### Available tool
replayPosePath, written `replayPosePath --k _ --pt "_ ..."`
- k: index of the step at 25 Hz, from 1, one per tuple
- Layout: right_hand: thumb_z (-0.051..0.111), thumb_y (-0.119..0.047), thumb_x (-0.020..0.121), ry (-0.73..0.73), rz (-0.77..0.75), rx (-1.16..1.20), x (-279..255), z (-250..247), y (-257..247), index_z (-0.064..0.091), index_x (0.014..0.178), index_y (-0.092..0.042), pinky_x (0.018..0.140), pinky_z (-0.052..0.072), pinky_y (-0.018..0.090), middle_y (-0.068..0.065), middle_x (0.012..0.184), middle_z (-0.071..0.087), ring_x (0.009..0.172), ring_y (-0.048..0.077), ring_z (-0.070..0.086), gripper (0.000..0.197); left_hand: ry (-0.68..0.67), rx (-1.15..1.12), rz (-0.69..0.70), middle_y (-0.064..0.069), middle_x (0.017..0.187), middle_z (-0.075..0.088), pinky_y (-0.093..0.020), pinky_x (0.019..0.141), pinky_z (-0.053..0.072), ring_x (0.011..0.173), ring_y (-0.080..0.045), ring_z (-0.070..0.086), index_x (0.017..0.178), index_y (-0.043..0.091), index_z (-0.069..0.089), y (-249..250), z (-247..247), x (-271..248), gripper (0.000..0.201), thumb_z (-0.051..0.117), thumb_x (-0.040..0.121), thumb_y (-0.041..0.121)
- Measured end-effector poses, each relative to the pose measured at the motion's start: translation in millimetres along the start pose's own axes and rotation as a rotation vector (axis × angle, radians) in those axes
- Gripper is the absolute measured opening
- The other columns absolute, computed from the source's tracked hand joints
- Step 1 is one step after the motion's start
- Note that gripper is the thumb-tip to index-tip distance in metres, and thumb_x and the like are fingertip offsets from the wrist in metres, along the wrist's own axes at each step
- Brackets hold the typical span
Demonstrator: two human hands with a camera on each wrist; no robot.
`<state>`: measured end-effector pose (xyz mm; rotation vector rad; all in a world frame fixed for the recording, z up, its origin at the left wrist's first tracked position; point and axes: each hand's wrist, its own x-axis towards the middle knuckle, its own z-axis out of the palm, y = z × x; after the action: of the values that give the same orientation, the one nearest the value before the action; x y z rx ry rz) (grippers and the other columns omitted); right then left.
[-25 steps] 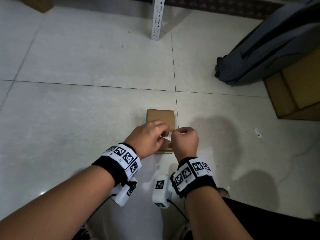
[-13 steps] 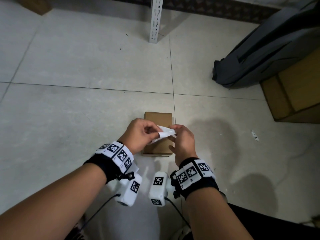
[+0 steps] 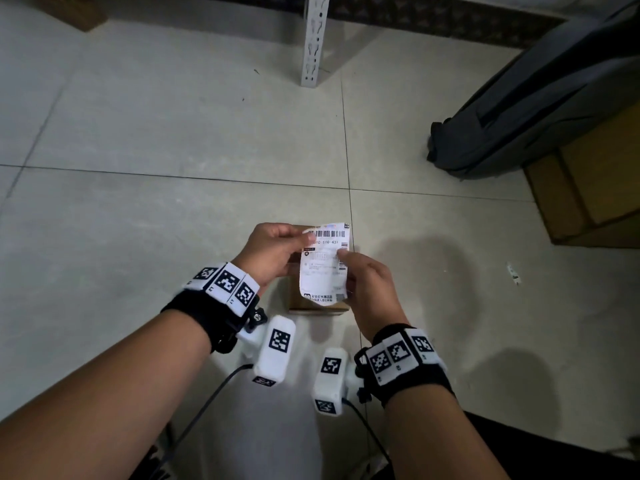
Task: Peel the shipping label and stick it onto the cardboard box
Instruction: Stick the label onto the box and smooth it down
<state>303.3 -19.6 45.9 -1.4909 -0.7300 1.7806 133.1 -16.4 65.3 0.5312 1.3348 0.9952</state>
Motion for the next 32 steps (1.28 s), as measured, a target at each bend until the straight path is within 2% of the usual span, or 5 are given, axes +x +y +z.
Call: replayPosePath --k 8,13,22,27,32 --pt "0.064 -0.004 0.098 0.14 -0.059 -0.17 14.6 -7.0 19.9 0.064 0.072 -0.006 0.053 0.058 0.031 0.011 0.071 0.07 0.06 0.023 0.066 0.026 0.088 0.089 -0.002 -0.023 0.1 0.073 -0.024 0.058 0.06 0.069 -0.016 0.073 0.11 -0.008 0.07 -28.7 1.0 17.8 0.025 0.066 0.092 0.009" --pt "0.059 -0.011 0.1 0.221 -0.099 -0.354 43.1 -4.3 34.8 0.058 0.066 -0.015 0.066 0.056 0.042 0.006 0.069 0.066 0.065 0.025 0.061 0.034 0.114 0.142 -0.002 -0.02 0.099 0.073 -0.022 0.055 0.059 0.058 -0.01 0.072 0.117 0.003 0.069 -36.3 -2.1 32.7 0.033 0.07 0.085 -0.005" --pt "0.059 -0.021 0.099 0.261 -0.283 -0.569 70.5 4.7 60.4 0.064 0.083 -0.016 0.066 0.058 0.04 0.009 0.085 0.074 0.071 0.023 0.066 0.018 0.168 0.396 0.052 -0.021 0.082 0.075 -0.041 0.063 0.061 0.063 -0.032 0.07 0.094 -0.001 0.071 -33.5 -19.3 87.8 0.014 0.073 0.086 0.01" --pt "0.062 -0.017 0.099 0.298 -0.328 -0.495 72.3 7.8 66.4 0.07 0.102 -0.011 0.059 0.045 0.004 0.003 0.096 0.076 0.076 -0.003 0.065 0.011 0.139 0.475 0.081 -0.019 0.084 0.076 -0.031 0.048 0.053 0.056 -0.025 0.068 0.085 0.009 0.068 -37.6 -21.3 99.8 0.009 0.065 0.09 0.014" --pt "0.07 -0.014 0.092 0.263 -0.354 -0.454 70.5 14.6 66.3 0.061 0.13 -0.016 0.07 0.053 0.01 -0.004 0.102 0.075 0.086 0.006 0.072 0.039 0.135 0.671 0.239 0.003 0.073 0.074 -0.046 0.07 0.061 0.061 -0.024 0.071 0.074 0.026 0.065 -42.1 -27.3 107.9 0.012 0.062 0.081 0.034"
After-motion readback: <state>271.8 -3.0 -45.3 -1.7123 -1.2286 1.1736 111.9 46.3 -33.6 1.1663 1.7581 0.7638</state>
